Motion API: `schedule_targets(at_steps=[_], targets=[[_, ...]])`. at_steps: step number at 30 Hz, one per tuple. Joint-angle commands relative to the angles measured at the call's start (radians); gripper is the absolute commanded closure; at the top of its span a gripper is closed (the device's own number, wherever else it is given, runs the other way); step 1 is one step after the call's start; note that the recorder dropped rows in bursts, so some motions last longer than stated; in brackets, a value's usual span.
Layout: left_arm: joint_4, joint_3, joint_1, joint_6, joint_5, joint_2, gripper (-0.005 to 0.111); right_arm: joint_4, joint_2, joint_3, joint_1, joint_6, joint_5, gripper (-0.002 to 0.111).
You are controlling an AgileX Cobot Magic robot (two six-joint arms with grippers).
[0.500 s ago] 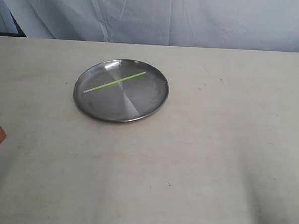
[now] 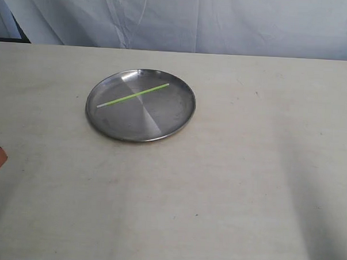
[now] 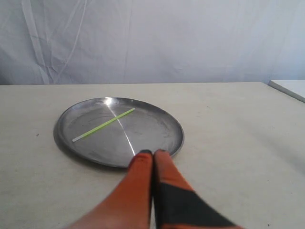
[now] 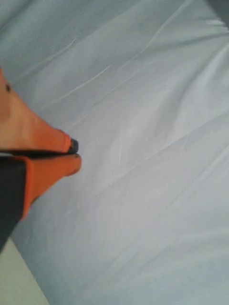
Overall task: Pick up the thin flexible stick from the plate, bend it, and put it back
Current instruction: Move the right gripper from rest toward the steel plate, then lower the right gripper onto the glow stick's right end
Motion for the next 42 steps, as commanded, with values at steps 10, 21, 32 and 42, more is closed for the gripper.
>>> schedule_targets(at_steps=[10, 21, 32, 42], targets=[[0.002, 0.004, -0.005, 0.001, 0.004, 0.003, 0.107, 0.018, 0.009, -0.055, -0.004, 0.141, -0.29, 0.108], [0.002, 0.004, -0.005, 0.001, 0.004, 0.003, 0.107, -0.4, 0.559, -0.449, -0.004, 0.089, -0.108, 0.108], [0.002, 0.004, -0.005, 0.001, 0.008, 0.003, 0.107, -0.402, 1.561, -1.375, 0.223, -0.361, 0.995, 0.108], [0.002, 0.004, -0.005, 0.001, 0.006, 0.003, 0.107, -0.197, 2.289, -2.096, 0.34, -0.679, 1.283, 0.107]])
